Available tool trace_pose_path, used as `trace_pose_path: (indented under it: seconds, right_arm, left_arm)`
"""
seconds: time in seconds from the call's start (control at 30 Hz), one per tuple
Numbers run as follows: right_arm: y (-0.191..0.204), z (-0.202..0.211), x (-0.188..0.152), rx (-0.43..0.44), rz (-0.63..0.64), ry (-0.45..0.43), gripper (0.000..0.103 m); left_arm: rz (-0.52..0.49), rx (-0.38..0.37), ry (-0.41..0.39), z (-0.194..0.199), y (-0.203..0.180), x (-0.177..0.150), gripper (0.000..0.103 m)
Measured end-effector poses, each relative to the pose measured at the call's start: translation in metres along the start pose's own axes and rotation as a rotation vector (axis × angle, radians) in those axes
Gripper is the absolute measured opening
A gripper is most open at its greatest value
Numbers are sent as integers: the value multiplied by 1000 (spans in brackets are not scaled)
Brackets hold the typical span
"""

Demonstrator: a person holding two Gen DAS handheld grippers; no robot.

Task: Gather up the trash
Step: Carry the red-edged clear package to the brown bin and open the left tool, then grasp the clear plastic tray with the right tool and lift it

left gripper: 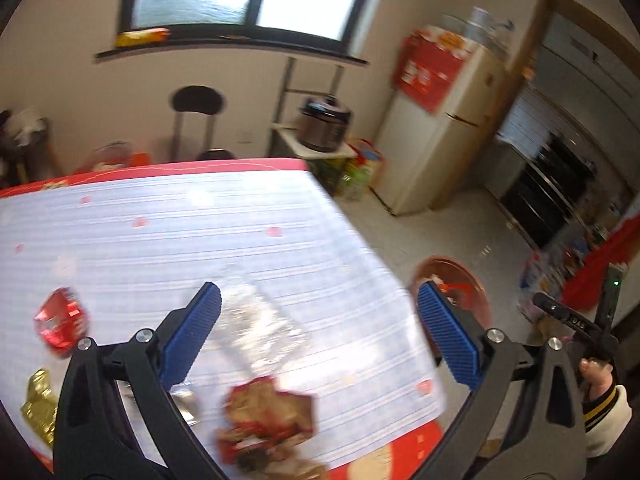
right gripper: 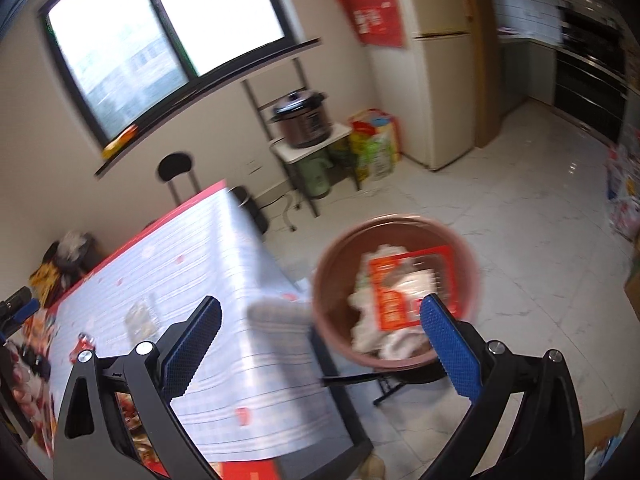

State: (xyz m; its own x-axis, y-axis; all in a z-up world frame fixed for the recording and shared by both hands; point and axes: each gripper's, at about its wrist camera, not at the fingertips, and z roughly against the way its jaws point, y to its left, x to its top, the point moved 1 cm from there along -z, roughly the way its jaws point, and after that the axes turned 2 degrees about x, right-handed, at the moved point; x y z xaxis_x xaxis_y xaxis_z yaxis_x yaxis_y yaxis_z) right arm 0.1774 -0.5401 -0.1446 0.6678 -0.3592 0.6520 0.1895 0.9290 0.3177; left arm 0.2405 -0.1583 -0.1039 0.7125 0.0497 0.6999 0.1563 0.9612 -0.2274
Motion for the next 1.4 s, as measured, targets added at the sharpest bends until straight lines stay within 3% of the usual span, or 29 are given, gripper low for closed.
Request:
trace_pose_path:
  seconds: [0.27,0.57,0.8,1.13,1.4]
  right_arm:
    - [107,-32,-29,92,153,102,98]
    - [217,-61,-73,158,327,223,98]
    - [284,-88,-99,162,528,288,98]
    - [334,-173,-110,130,732,392,98]
    - [351,-242,-111,81,761,491,98]
  left_arm:
    - [178,237,-56,83,147,-63,97]
    - [394,320,-27,124,246,-148,97]
    - [435,332,-19,128,274,-177,97]
    - [478,300,1,102,302,-179,97]
    - [460,258,43,71,299,-171,97]
